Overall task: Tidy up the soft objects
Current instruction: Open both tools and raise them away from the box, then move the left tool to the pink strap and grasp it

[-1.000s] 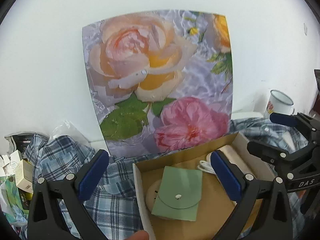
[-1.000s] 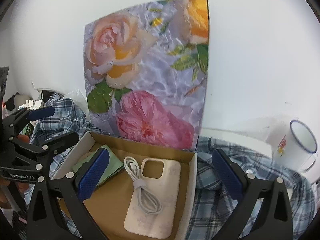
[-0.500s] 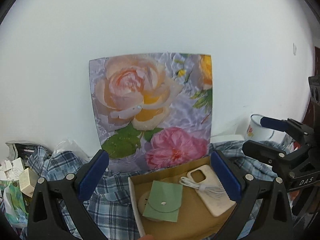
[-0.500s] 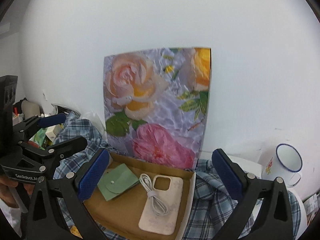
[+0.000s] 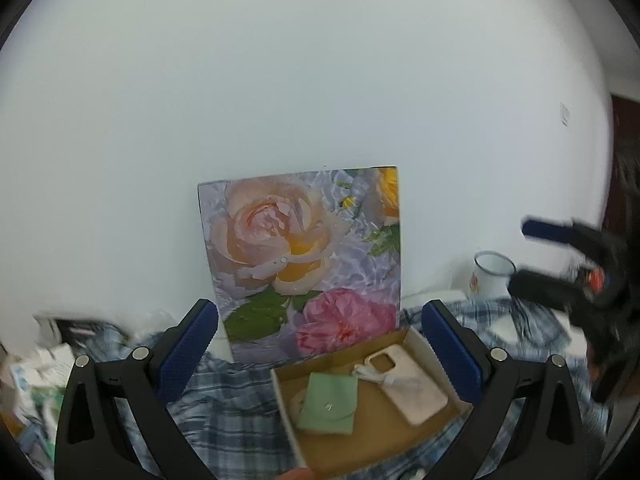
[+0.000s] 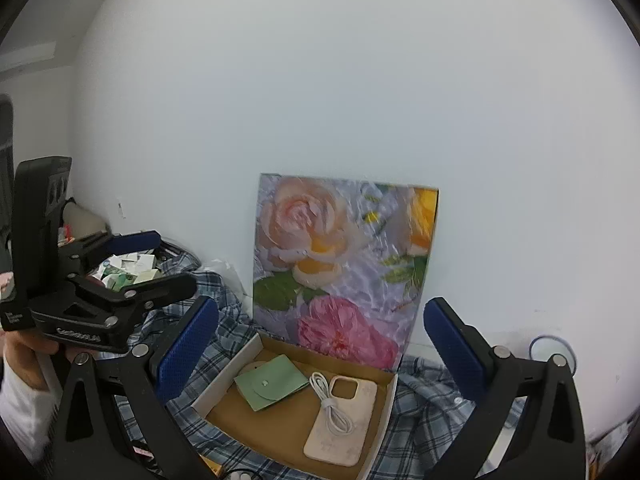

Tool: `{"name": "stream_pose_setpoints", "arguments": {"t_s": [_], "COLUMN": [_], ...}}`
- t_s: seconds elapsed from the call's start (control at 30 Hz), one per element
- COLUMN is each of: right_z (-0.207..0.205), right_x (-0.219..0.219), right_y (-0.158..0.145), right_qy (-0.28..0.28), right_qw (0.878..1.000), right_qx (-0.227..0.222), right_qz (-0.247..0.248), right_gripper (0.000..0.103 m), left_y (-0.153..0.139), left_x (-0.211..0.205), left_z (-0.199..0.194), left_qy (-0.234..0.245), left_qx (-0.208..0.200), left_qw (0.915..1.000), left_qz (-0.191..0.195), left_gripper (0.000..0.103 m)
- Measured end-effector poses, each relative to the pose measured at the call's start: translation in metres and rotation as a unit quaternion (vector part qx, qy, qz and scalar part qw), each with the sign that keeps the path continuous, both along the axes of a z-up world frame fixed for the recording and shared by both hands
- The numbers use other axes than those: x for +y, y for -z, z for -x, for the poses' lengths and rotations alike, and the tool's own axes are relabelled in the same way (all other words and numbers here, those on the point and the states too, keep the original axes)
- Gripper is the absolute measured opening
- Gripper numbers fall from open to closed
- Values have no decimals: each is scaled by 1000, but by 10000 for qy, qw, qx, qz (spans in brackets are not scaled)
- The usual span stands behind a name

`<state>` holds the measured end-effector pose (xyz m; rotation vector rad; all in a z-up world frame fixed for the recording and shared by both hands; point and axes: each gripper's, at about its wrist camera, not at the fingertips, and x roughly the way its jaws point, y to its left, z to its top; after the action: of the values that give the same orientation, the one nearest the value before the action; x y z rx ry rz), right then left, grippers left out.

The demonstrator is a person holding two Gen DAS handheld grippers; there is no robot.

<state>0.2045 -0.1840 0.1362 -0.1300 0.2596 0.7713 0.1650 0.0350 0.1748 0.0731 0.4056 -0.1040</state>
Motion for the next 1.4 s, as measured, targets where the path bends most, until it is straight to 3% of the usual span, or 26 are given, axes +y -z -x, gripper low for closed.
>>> {"name": "stream_pose_setpoints", "arguments": {"t_s": [0.1,0.3,0.43,0.77,0.93,1.1,1.23,1.4], "right_z": [11,38,59,89,96,102,99,91], "right_x": [-3,-12,-19,-32,-37,-42,-33,-33], "right_y": [-9,-15,-8,25,46,78,109,132], "right_qy": [-28,-135,-109,-189,-262,-411,-458,-576], "right_qw": [10000,9996,9991,9982,9982,9981,9962,9948], "right_qx": [-95,-246,-370,-373,-281,-161,-16,295], "right_qz": [-11,39,186,419,469,439,746,786], "right_gripper": [102,102,102,102,102,102,102,102], "left_y": [-8,-13,-12,12,30,59,88,126], "left_x": [4,8,14,24,24,34,41,46], "left_z": [24,66,86,119,129,141,144,142], "left_qy": [106,122,222,182,173,109,-70,-212], "left_qx": [-82,-236,-229,-116,59,323,655,1147], "left_qw": [9998,9996,9991,9991,9993,9976,9957,9909], "left_qz": [-164,20,292,365,317,598,654,671], "left_gripper": [103,103,103,103,103,103,103,103]}}
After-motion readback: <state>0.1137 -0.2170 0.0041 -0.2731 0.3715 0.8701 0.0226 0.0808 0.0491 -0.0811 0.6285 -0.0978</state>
